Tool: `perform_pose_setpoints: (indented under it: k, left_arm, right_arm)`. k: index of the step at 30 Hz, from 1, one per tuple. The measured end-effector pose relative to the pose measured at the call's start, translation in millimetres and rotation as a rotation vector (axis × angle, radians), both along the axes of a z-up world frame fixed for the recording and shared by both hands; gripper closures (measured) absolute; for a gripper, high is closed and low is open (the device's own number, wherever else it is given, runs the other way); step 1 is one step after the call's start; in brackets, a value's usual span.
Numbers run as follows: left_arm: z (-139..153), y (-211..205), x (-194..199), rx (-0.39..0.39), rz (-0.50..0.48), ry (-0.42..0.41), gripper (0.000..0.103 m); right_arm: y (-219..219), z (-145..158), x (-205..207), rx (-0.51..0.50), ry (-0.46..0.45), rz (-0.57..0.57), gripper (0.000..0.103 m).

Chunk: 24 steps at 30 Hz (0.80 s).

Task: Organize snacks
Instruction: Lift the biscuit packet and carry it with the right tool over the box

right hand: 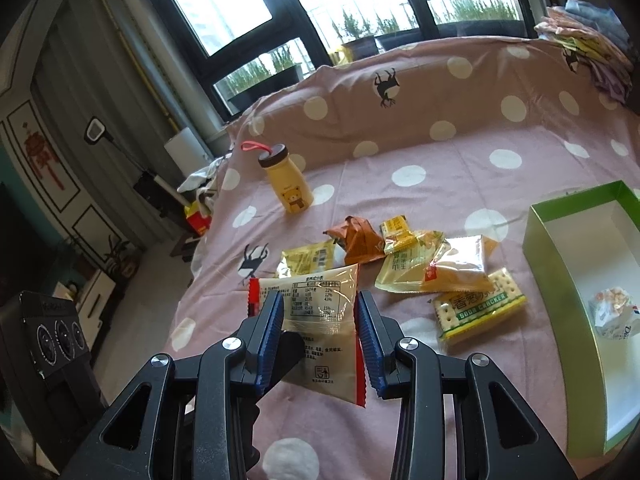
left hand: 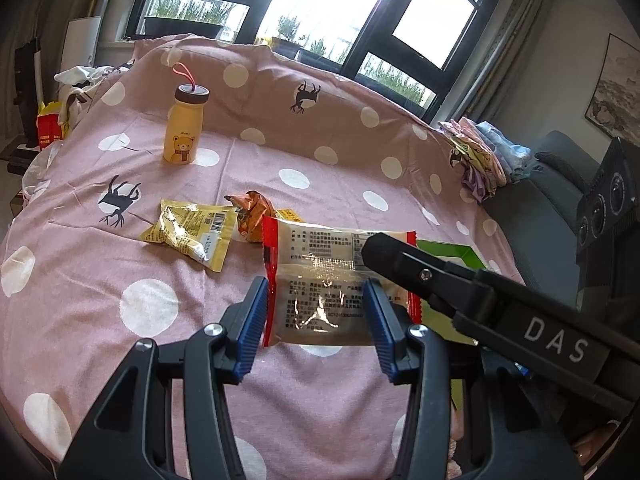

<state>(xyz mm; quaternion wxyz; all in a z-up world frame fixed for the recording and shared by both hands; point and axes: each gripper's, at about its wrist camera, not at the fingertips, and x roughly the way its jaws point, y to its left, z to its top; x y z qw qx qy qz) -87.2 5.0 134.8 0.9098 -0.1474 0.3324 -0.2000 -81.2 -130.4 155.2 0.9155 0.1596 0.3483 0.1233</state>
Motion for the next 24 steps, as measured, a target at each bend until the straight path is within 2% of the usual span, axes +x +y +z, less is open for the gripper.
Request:
perform_pose_setpoints:
  k: [24]
  left_arm:
    - [11, -29, -2, -0.021, -0.064, -0.055, 0.055]
  right_arm:
    - [-21, 18, -13, -0.053, -0.049, -0.070, 0.063]
